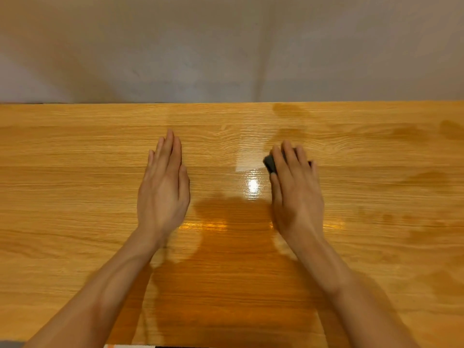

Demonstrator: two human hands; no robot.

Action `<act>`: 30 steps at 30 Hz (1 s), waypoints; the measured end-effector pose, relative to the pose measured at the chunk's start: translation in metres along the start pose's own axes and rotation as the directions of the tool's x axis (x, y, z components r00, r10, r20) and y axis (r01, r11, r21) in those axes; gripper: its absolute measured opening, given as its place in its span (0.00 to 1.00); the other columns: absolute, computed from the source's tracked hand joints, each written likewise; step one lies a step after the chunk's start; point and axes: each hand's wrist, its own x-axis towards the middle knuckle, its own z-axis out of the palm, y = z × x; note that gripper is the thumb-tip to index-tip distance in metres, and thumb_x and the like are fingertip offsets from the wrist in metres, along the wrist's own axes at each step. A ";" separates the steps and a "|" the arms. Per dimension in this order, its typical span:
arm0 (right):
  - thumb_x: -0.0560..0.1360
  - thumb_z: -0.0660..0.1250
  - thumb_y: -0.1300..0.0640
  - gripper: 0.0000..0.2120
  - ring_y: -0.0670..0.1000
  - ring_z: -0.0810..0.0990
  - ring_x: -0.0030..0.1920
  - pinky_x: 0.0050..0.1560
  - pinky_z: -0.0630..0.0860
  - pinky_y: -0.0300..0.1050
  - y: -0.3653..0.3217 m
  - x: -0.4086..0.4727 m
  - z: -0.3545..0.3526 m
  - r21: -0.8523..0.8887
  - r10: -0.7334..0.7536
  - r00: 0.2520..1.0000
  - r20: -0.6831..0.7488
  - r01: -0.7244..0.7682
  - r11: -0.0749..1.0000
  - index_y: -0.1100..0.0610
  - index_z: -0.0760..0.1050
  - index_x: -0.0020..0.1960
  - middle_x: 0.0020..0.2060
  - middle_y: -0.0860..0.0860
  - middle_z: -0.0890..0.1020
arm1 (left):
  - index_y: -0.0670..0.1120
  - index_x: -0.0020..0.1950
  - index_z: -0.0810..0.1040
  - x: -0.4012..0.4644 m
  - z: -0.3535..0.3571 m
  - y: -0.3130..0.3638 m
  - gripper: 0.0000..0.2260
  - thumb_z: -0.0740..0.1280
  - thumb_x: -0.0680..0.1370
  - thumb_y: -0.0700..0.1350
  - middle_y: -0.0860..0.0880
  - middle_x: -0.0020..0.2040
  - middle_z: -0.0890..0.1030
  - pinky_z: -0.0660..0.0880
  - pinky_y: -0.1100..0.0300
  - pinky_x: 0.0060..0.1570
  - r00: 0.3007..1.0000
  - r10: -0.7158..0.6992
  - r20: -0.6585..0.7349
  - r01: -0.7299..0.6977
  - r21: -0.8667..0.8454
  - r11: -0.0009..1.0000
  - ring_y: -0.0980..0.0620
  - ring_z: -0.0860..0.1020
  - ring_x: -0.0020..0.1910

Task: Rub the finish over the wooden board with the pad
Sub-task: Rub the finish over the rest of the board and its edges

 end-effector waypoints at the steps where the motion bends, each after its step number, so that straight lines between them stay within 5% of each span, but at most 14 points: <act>1: 0.84 0.51 0.55 0.22 0.52 0.52 0.78 0.78 0.46 0.53 -0.002 0.013 0.003 -0.011 -0.012 1.000 0.014 0.012 1.000 0.54 0.57 0.77 0.77 0.51 0.58 | 0.41 0.81 0.55 0.000 0.000 0.000 0.24 0.49 0.85 0.45 0.46 0.82 0.54 0.50 0.51 0.80 1.000 -0.002 0.003 0.002 -0.001 1.000 0.50 0.51 0.81; 5: 0.84 0.50 0.56 0.21 0.53 0.51 0.78 0.78 0.46 0.53 0.001 0.040 0.003 0.025 0.037 0.998 -0.053 -0.036 0.999 0.55 0.58 0.77 0.77 0.52 0.58 | 0.42 0.81 0.56 0.002 0.000 0.000 0.23 0.49 0.85 0.45 0.48 0.82 0.54 0.50 0.51 0.80 1.000 -0.009 0.003 0.009 -0.004 1.000 0.51 0.50 0.81; 11: 0.81 0.56 0.57 0.23 0.54 0.56 0.77 0.76 0.53 0.58 -0.005 -0.056 0.004 0.048 -0.086 0.996 0.037 0.084 0.995 0.57 0.61 0.75 0.75 0.52 0.62 | 0.38 0.80 0.56 0.000 0.001 -0.001 0.24 0.52 0.85 0.42 0.43 0.81 0.56 0.50 0.50 0.80 0.999 0.033 -0.011 -0.033 -0.018 0.999 0.46 0.52 0.81; 19: 0.84 0.49 0.54 0.22 0.51 0.51 0.78 0.78 0.44 0.50 -0.033 0.057 0.012 0.000 -0.028 1.000 0.014 0.028 1.000 0.56 0.56 0.77 0.77 0.50 0.57 | 0.39 0.80 0.56 0.002 -0.001 0.001 0.23 0.56 0.85 0.41 0.43 0.81 0.56 0.47 0.54 0.80 1.000 0.004 -0.009 -0.004 -0.023 1.000 0.48 0.52 0.81; 26: 0.82 0.55 0.56 0.23 0.53 0.56 0.77 0.77 0.52 0.55 -0.041 -0.052 0.024 -0.018 -0.073 0.994 0.077 0.075 0.997 0.56 0.60 0.76 0.76 0.51 0.61 | 0.38 0.80 0.57 0.006 0.000 0.002 0.25 0.50 0.84 0.45 0.42 0.81 0.56 0.52 0.51 0.80 1.000 -0.009 0.017 0.008 0.052 0.999 0.46 0.55 0.81; 30: 0.84 0.51 0.53 0.22 0.51 0.53 0.78 0.78 0.48 0.52 -0.057 0.023 0.023 0.012 -0.079 0.994 0.076 0.079 0.997 0.56 0.59 0.76 0.77 0.50 0.59 | 0.40 0.81 0.55 0.008 0.001 0.000 0.25 0.49 0.84 0.46 0.44 0.82 0.53 0.47 0.54 0.80 0.999 -0.018 0.046 0.016 0.045 0.999 0.47 0.51 0.81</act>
